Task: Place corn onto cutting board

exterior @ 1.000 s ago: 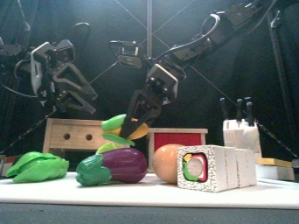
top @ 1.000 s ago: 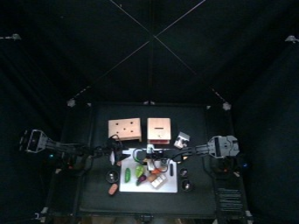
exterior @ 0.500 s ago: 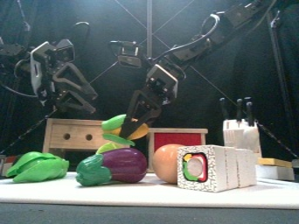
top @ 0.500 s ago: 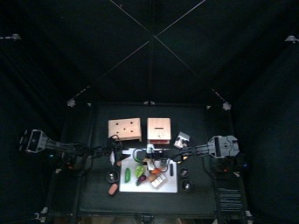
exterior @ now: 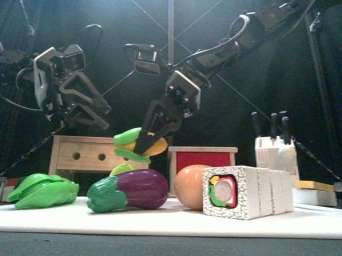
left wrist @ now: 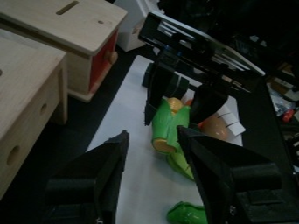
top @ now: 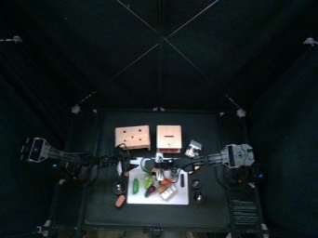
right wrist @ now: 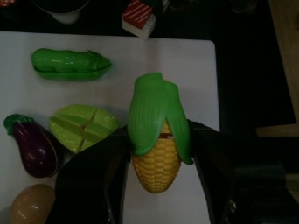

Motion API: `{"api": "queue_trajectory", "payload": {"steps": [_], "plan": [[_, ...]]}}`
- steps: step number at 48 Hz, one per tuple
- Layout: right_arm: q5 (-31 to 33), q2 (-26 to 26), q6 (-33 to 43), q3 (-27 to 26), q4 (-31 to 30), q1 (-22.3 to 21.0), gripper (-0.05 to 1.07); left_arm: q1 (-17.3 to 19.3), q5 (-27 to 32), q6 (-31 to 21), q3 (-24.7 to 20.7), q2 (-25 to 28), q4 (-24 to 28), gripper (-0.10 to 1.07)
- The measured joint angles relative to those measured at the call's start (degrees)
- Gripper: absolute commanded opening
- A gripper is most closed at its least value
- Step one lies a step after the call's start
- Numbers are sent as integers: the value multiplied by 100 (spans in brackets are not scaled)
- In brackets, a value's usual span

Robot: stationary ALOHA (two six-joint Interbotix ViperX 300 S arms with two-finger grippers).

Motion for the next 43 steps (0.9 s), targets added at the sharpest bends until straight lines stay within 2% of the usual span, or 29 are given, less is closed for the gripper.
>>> {"api": "queue_trajectory", "payload": {"steps": [19,43], "plan": [[0,0,0,-9,0,-9,67,9,-9,-9,202,0,0,85],[0,-9,0,-97,-9,-9,67,18,0,0,202,0,0,85]]}}
